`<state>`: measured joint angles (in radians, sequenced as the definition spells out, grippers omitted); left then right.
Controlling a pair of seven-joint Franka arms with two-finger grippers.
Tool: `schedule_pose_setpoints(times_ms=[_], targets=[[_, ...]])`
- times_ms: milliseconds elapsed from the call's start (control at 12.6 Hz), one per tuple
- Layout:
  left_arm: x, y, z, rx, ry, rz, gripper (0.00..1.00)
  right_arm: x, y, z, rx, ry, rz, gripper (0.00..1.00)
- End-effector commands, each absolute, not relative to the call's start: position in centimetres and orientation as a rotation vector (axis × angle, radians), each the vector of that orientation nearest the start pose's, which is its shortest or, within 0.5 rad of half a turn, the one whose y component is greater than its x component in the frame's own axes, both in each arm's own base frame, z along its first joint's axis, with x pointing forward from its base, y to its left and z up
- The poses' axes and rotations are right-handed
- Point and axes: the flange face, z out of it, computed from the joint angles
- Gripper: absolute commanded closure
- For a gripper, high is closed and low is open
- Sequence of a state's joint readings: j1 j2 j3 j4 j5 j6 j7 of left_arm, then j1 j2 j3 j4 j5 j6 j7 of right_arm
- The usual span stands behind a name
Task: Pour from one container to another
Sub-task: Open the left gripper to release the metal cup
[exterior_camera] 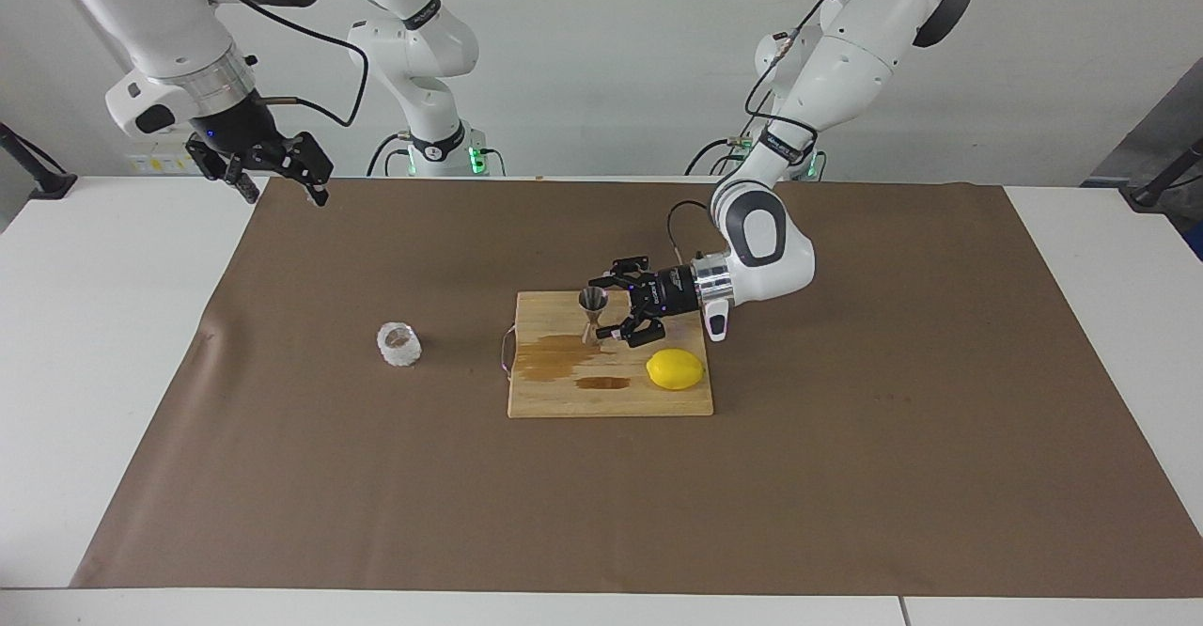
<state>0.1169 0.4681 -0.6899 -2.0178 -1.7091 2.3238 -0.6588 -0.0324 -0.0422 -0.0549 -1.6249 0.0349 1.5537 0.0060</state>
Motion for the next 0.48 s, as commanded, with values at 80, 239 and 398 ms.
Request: schedule_pose_setpoints(times_ms=[80, 239, 398], targets=[[51.7, -31.9, 30.8, 1.312, 1.337, -1.046, 0.00, 52.8, -4.5, 62.4, -3.080, 0.117, 0.115, 0.00], [52.3, -31.1, 33.3, 1.283, 1.321, -1.070, 0.00, 52.4, -4.7, 61.6, -3.069, -0.138, 0.121, 0.00], [52.4, -30.7, 35.4, 1.257, 1.312, -1.112, 0.00, 52.0, -4.8, 60.5, -3.039, -0.436, 0.075, 0.00]])
